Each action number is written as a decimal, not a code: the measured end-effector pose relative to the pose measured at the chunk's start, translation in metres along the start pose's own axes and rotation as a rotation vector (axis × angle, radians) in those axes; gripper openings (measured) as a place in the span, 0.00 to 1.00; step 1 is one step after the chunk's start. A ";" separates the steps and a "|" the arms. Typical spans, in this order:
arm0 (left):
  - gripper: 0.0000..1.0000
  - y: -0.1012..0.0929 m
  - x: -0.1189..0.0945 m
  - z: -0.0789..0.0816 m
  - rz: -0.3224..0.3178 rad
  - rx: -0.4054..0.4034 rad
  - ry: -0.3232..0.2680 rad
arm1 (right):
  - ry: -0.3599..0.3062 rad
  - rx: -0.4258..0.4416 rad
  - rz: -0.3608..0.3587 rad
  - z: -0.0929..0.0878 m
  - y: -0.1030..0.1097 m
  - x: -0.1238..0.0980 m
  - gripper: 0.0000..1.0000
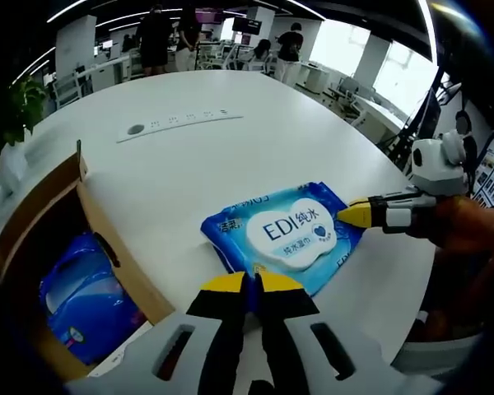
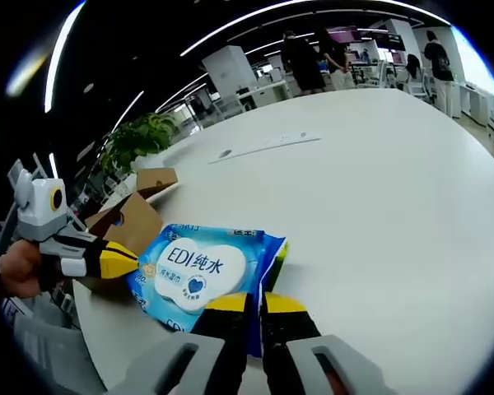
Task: Operate the shoe box by opening the lid, removing the specified soft item, and placing it in the target area until the item is outside and the box remains undamaged.
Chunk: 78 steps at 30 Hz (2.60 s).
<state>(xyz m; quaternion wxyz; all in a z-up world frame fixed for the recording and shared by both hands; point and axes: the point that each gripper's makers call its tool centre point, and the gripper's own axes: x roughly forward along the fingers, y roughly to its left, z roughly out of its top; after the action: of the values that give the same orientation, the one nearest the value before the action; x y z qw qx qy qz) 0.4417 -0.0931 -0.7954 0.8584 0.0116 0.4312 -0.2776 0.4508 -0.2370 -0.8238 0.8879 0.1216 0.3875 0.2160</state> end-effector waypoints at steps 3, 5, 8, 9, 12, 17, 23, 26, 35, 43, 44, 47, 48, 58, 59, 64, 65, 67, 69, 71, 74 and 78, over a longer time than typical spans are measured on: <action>0.05 0.000 -0.006 -0.001 -0.001 -0.006 -0.003 | -0.003 0.006 -0.018 0.001 -0.003 -0.003 0.02; 0.06 -0.003 -0.011 0.002 -0.020 -0.012 -0.027 | -0.005 0.012 -0.024 0.002 -0.003 -0.006 0.02; 0.07 -0.006 -0.019 0.004 -0.025 0.011 -0.045 | -0.012 0.006 -0.035 0.002 -0.004 -0.011 0.02; 0.08 -0.007 -0.020 0.004 -0.030 0.011 -0.050 | -0.017 0.010 -0.038 0.003 -0.004 -0.014 0.02; 0.08 -0.006 -0.026 0.006 -0.033 0.011 -0.065 | -0.025 0.010 -0.033 0.004 -0.002 -0.019 0.04; 0.09 -0.006 -0.037 0.010 -0.055 0.014 -0.097 | -0.053 0.022 -0.036 0.009 -0.003 -0.028 0.07; 0.10 -0.006 -0.050 0.019 -0.107 -0.029 -0.168 | -0.083 0.031 -0.053 0.012 0.004 -0.040 0.09; 0.12 -0.004 -0.054 0.019 -0.114 -0.030 -0.177 | -0.078 0.029 -0.060 0.009 0.007 -0.042 0.12; 0.17 0.013 -0.078 0.014 -0.126 -0.006 -0.201 | -0.064 0.016 -0.072 0.005 0.030 -0.047 0.17; 0.19 0.049 -0.108 0.001 -0.103 -0.015 -0.222 | -0.058 -0.029 -0.057 0.012 0.059 -0.044 0.18; 0.19 0.053 -0.111 -0.001 -0.098 -0.017 -0.223 | -0.057 -0.035 -0.054 0.013 0.063 -0.043 0.18; 0.19 0.067 -0.120 -0.005 -0.085 -0.020 -0.227 | -0.057 -0.059 -0.044 0.018 0.076 -0.039 0.18; 0.20 0.072 -0.124 -0.007 -0.079 -0.022 -0.230 | -0.057 -0.065 -0.041 0.019 0.080 -0.038 0.18; 0.21 0.109 -0.152 -0.022 -0.033 -0.054 -0.249 | -0.048 -0.121 -0.001 0.030 0.120 -0.018 0.18; 0.21 0.113 -0.154 -0.024 -0.024 -0.062 -0.248 | -0.047 -0.125 0.003 0.031 0.124 -0.016 0.18; 0.21 0.130 -0.164 -0.033 -0.002 -0.093 -0.253 | -0.038 -0.146 0.027 0.033 0.144 -0.005 0.18; 0.21 0.132 -0.166 -0.034 0.001 -0.096 -0.255 | -0.033 -0.152 0.035 0.033 0.149 -0.001 0.18; 0.21 0.138 -0.170 -0.036 0.009 -0.102 -0.258 | -0.025 -0.163 0.045 0.034 0.156 0.005 0.18; 0.21 0.144 -0.175 -0.038 0.016 -0.110 -0.261 | -0.020 -0.169 0.054 0.035 0.163 0.010 0.18; 0.21 0.151 -0.179 -0.041 0.023 -0.118 -0.262 | -0.016 -0.178 0.062 0.036 0.169 0.015 0.18; 0.22 0.162 -0.185 -0.044 0.037 -0.131 -0.267 | -0.007 -0.191 0.077 0.037 0.179 0.022 0.18; 0.23 0.174 -0.192 -0.051 0.053 -0.148 -0.268 | 0.003 -0.207 0.094 0.037 0.192 0.031 0.18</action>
<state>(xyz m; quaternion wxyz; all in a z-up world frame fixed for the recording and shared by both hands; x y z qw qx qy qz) 0.3979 0.1569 -0.7216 0.9137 -0.0777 0.3318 -0.2214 0.4419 -0.0560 -0.7449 0.8841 0.0471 0.3584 0.2961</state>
